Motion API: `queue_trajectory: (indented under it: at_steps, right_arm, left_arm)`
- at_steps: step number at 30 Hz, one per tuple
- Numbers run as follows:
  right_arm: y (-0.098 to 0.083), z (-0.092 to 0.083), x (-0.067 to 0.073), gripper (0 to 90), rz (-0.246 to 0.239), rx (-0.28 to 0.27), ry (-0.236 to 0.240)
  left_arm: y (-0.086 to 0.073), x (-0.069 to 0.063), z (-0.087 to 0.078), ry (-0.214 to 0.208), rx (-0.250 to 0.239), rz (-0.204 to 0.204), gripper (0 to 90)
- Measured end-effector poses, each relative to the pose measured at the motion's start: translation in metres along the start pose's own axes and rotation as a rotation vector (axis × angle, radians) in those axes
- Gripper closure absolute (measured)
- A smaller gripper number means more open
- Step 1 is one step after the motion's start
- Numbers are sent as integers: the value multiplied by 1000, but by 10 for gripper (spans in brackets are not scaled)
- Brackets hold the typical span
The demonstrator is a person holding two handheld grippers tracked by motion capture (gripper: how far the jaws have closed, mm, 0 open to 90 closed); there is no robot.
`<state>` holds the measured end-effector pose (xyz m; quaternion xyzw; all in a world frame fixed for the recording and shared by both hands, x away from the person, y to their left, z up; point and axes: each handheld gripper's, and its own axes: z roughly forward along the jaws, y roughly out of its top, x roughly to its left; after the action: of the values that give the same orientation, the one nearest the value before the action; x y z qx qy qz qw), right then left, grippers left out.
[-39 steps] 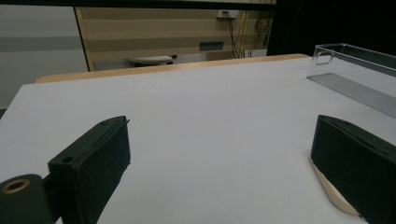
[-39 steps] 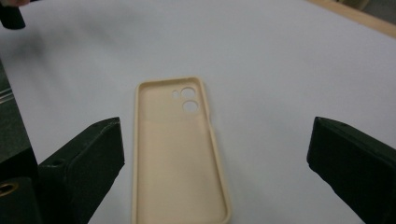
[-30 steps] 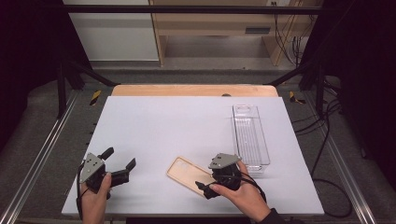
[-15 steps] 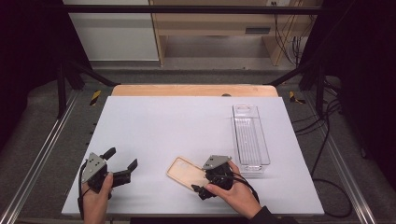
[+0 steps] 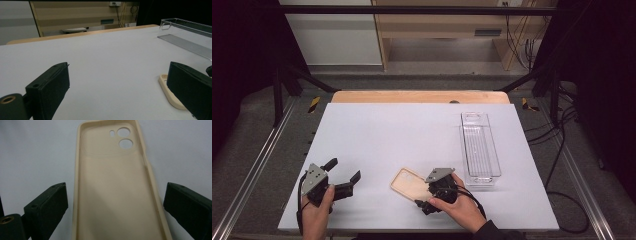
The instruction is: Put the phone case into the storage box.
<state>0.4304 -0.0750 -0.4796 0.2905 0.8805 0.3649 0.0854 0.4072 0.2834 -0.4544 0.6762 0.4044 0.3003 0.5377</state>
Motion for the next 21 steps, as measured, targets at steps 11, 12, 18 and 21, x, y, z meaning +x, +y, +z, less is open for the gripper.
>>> queue_trajectory:
  at_steps: [11, 12, 18, 21]
  right_arm:
    - [-5, 6, 3, 50, -6, -3, -12]
    - [-6, 7, 3, 44, -14, -3, -14]
    - [-7, 9, 7, 45, -43, -4, -38]
    - [-9, 7, 5, 72, -46, -12, -34]
  left_arm:
    - [0, -1, 1, -4, 2, 3, 42]
    - [0, -1, 1, -4, 2, 4, 42]
    - [0, -2, 1, -8, 4, 5, 42]
    - [0, -3, 1, -11, 3, 6, 42]
